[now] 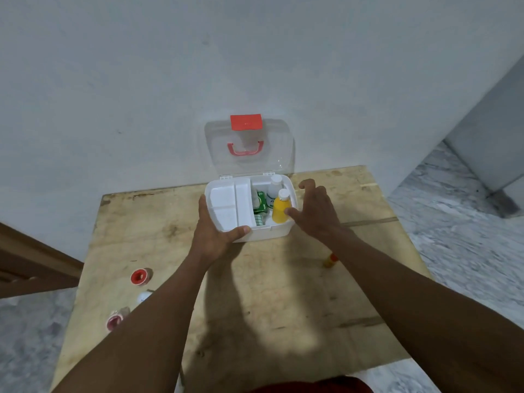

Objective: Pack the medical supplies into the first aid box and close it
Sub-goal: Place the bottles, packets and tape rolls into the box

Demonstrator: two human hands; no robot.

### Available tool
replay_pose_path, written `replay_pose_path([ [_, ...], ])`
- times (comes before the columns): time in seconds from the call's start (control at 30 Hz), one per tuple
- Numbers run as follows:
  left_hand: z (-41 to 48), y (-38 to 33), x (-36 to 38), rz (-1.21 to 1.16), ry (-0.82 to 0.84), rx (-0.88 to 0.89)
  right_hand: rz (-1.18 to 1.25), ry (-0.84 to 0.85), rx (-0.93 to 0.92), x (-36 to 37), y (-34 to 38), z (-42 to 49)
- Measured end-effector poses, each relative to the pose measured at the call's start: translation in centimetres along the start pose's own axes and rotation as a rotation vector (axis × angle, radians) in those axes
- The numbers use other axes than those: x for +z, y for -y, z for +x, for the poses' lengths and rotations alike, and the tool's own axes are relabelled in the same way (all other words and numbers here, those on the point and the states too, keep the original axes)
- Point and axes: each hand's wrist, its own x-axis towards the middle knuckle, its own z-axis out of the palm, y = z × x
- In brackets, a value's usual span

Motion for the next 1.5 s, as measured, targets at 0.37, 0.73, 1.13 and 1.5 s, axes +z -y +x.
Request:
replay_pose_path([
  [0.37,0.2,0.3,-0.1,0.063,0.004,-0.019,-0.169,0.066,0.232,-1.4,-4.0,-8.6],
  [0.73,0.1,0.2,0.0,0.034,0.004,-0.032,-0.047,-0.076,0.17,0.1,-5.8,-8.4],
  [1.13,0.0,-0.2,0.1,-0.013,-0.012,-0.056,0.286,-0.388,-0.334,-4.0,2.8,-3.4],
  [1.5,0.0,-0.1,-0.1,-0.063,-0.028,0.009,-0.037,-0.193,-0.306,2.8,4.4,-1.8],
])
